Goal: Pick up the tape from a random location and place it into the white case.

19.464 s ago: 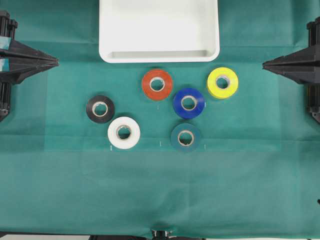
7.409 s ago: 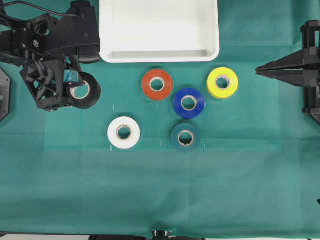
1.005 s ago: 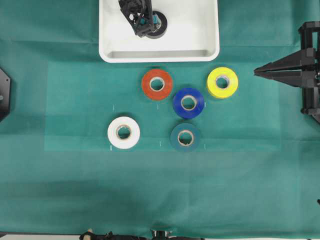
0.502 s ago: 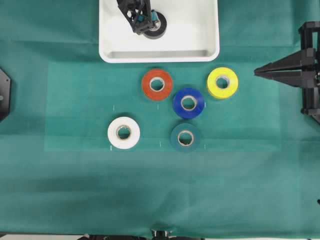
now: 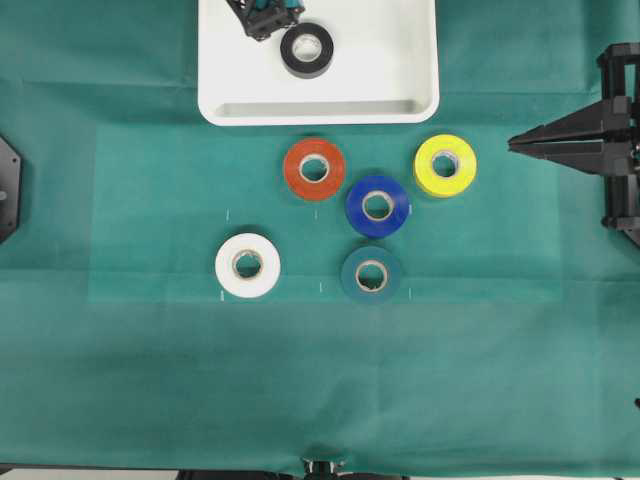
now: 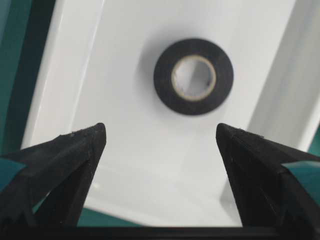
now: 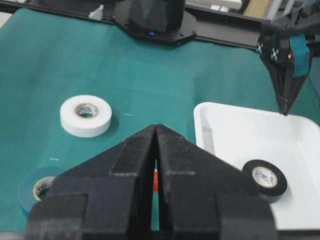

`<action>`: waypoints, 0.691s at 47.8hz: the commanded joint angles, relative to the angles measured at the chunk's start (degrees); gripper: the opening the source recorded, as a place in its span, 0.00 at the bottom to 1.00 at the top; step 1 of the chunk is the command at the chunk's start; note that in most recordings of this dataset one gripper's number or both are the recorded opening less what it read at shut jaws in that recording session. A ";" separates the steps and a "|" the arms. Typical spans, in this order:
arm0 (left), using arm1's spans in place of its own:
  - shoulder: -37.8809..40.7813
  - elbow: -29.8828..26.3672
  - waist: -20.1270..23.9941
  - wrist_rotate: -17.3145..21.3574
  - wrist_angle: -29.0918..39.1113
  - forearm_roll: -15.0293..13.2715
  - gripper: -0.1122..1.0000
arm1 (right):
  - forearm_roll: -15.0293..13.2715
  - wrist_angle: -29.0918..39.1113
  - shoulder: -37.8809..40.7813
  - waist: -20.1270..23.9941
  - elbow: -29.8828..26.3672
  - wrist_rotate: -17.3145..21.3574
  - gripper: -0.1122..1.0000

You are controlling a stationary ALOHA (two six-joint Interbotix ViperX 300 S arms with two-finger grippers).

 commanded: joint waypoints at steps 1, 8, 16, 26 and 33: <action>-2.81 -0.79 0.00 -0.09 1.32 0.00 0.98 | -0.09 -0.35 0.35 0.00 -1.76 0.00 0.10; -4.31 -1.49 0.00 -0.09 1.93 0.00 0.98 | -0.09 -0.35 0.44 0.00 -1.76 -0.09 0.10; -5.45 -2.11 -0.26 -0.09 2.11 0.09 0.98 | -0.09 -0.18 0.35 0.00 -1.76 -0.09 0.10; -6.33 -2.72 -0.62 -0.18 3.60 0.00 0.98 | -0.09 -0.26 0.35 0.00 -1.76 -0.09 0.10; -6.77 -2.72 -0.88 -0.18 3.69 0.09 0.98 | -0.09 -0.35 0.44 0.00 -1.76 -0.09 0.10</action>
